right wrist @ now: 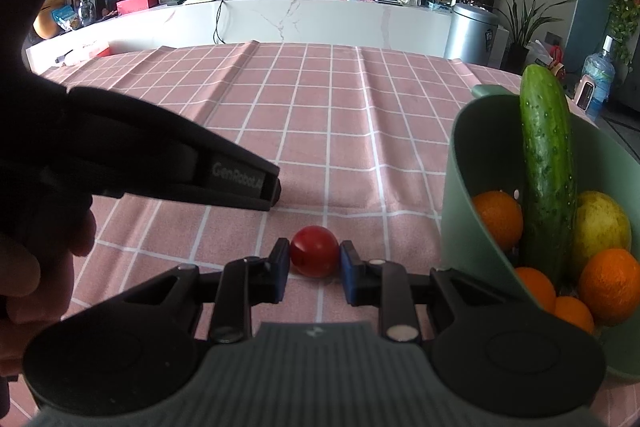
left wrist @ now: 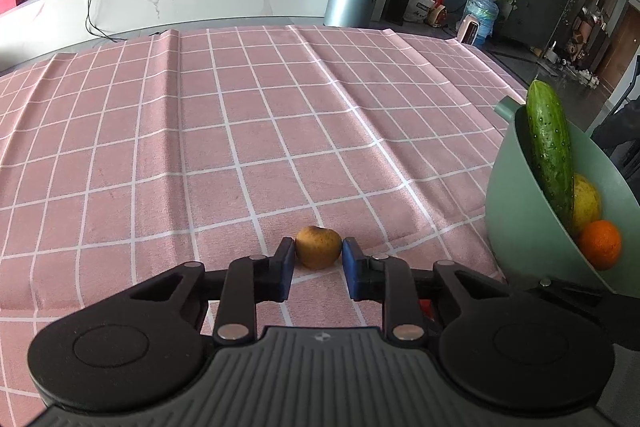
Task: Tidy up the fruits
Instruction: 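Grasp the red cherry tomato with the right gripper while the left grasps the kiwi, then lower the kiwi and tomato into the colander and open both grippers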
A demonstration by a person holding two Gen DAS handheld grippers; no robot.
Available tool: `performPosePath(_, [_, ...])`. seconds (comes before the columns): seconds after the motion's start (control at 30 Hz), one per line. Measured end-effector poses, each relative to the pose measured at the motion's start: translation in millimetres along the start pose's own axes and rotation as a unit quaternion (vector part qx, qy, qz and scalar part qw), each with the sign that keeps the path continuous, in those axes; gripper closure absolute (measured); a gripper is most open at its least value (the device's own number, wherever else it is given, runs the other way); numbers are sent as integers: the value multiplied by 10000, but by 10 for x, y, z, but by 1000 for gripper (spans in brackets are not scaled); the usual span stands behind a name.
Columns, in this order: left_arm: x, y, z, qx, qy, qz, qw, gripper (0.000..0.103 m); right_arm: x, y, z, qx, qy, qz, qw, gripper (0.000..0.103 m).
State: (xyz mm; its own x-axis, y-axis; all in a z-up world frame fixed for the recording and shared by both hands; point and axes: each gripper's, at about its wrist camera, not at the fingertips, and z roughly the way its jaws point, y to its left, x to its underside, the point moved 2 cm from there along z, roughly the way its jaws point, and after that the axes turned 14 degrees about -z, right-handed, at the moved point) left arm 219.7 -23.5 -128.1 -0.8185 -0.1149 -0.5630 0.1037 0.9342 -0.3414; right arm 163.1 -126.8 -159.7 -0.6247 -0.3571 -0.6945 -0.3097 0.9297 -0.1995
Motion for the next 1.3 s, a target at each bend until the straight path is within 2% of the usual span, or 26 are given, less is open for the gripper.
performPosePath(0.2, [-19, -49, -226, -78, -103, 52, 9999, 75, -47, 8, -191, -297, 69, -126, 9995, 81])
performPosePath(0.4, [35, -180, -575, 15, -96, 48, 9999, 75, -48, -60, -629, -558, 113, 116, 9983, 81])
performPosePath(0.67, [115, -606, -968, 357, -189, 253, 9989, 75, 5, -294, -1262, -387, -198, 192, 9989, 80])
performPosePath(0.8, [138, -852, -1055, 439, -116, 427, 9981, 75, 46, -507, -1463, -235, -214, 167, 9994, 80])
performPosePath(1.07, [94, -1333, -956, 841, 435, 553, 9940, 75, 65, -978, -1563, 85, 21, -191, 9998, 81])
performPosePath(1.3, [117, -1545, -592, 971, 1037, 534, 9884, 75, 122, -1212, -1337, -147, 311, -596, 9976, 81])
